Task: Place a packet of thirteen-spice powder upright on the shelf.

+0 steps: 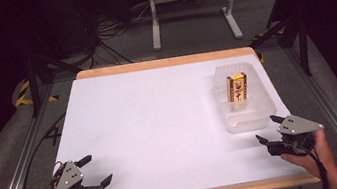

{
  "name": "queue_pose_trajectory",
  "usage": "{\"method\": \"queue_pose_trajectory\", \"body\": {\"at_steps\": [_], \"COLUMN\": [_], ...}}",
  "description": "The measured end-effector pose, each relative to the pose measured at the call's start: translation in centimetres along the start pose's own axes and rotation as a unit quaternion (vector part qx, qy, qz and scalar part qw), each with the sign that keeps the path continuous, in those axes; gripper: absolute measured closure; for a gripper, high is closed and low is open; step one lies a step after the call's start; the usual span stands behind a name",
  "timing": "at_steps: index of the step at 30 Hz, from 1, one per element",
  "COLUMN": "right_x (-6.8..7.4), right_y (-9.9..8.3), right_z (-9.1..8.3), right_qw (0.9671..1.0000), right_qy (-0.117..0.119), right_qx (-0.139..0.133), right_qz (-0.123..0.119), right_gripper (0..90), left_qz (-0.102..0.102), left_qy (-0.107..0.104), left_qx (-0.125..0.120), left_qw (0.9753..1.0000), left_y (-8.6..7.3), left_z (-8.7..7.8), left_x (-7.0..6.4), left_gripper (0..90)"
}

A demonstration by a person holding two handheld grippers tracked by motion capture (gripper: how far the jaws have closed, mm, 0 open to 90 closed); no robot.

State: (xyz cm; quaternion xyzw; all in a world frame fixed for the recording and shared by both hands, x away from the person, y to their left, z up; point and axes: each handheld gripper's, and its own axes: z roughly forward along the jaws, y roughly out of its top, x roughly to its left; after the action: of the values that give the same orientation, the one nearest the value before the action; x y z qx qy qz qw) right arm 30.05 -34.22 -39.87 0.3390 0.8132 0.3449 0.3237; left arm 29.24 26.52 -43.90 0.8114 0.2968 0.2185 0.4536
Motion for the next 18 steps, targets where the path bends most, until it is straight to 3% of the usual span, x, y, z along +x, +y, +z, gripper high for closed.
{"method": "queue_pose_trajectory", "body": {"at_steps": [8,18], "right_x": [-0.8,-1.1], "right_y": [-2.5,-4.6], "right_z": [0.3,-0.3], "right_qw": [0.9992,0.9960], "right_qy": [-0.019,-0.040], "right_qx": [0.004,-0.007], "right_qz": [0.035,0.080], "right_gripper": [19.2,16.8], "left_qz": [0.000,0.000], "left_qy": [-0.001,-0.005], "left_qx": [-0.001,-0.005], "left_qw": [1.0000,1.0000], "left_y": [0.0,0.1], "left_z": [0.0,0.1], "left_x": [0.1,0.2], "left_gripper": [8.9,8.9]}}
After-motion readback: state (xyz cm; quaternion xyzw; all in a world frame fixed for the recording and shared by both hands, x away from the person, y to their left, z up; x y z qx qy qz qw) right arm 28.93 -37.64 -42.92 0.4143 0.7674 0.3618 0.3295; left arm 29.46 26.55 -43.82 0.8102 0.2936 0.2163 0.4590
